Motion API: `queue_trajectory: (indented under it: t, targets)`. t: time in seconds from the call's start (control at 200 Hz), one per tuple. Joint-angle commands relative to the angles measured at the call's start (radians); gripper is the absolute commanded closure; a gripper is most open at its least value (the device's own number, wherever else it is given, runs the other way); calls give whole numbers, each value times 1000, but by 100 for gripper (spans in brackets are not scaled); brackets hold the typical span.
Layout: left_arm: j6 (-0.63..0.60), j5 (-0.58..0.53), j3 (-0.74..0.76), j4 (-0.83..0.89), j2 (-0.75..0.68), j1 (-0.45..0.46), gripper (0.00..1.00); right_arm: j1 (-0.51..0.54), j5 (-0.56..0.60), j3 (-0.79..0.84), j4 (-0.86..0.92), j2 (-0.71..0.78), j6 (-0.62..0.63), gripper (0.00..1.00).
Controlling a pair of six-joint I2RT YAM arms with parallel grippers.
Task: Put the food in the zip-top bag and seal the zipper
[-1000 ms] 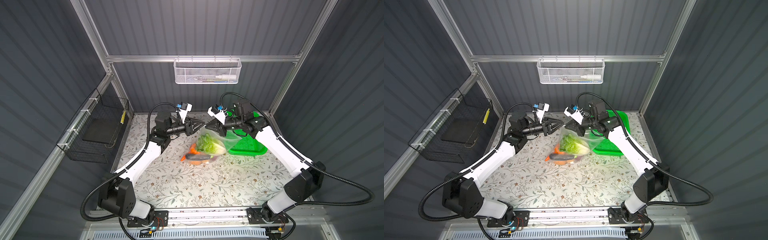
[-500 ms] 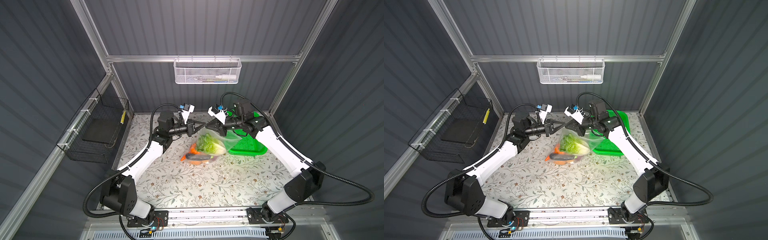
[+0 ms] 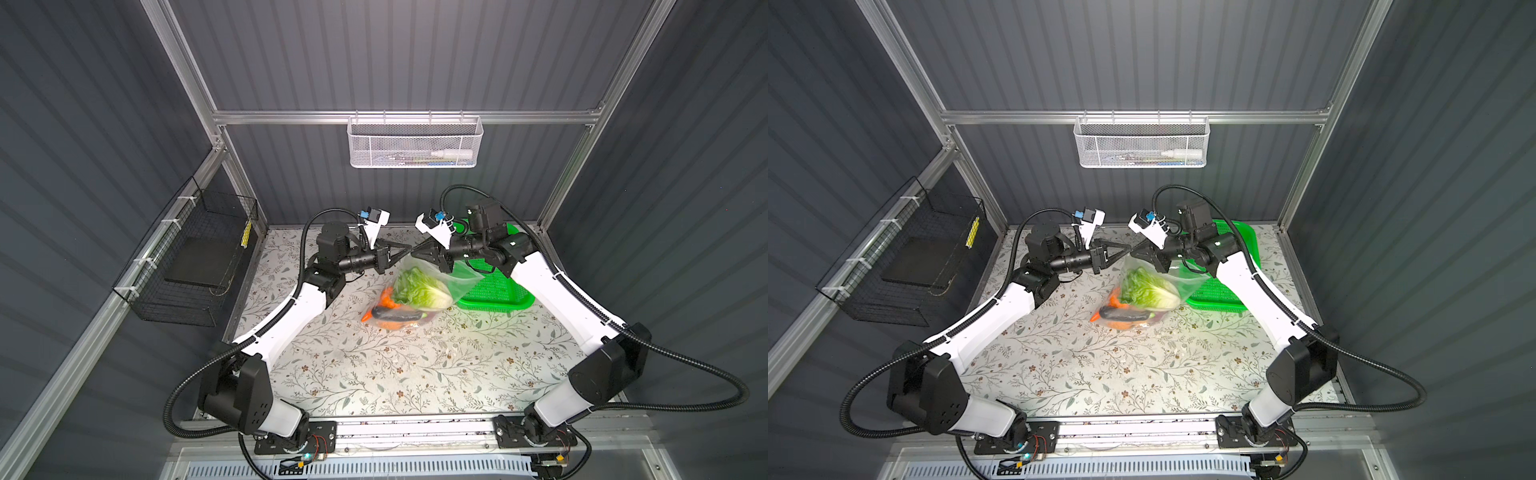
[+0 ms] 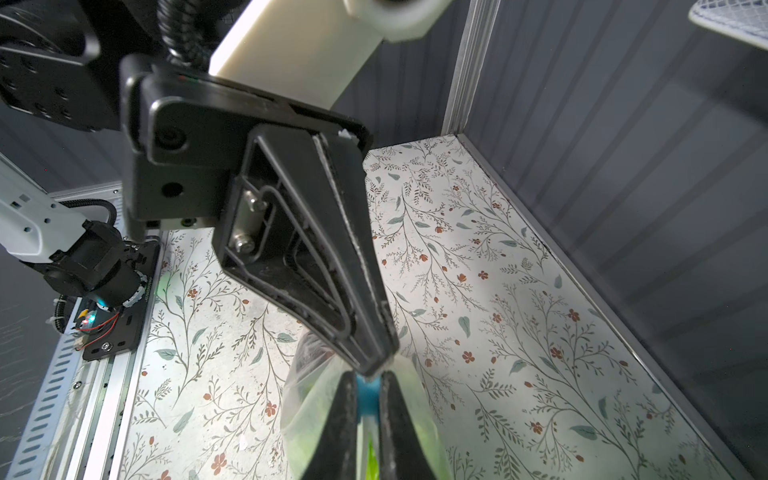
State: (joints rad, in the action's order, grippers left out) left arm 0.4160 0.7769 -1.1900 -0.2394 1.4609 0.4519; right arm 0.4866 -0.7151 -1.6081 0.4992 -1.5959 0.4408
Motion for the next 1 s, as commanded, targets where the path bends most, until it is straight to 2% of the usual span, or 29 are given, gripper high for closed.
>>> queue_trajectory:
  t: [0.0, 0.38, 0.62, 0.995]
  targets:
    - [-78, -63, -65, 93, -47, 4, 100, -3, 30, 5, 29, 18, 36, 90]
    - [-106, -87, -125, 141, -65, 0, 100, -37, 54, 34, 66, 28, 49, 87]
    - [-108, -97, -123, 137, -69, -4, 100, -57, 65, 68, 85, 41, 54, 91]
    - [-122, -105, -121, 160, -70, -13, 100, -82, 90, 138, 69, 91, 23, 91]
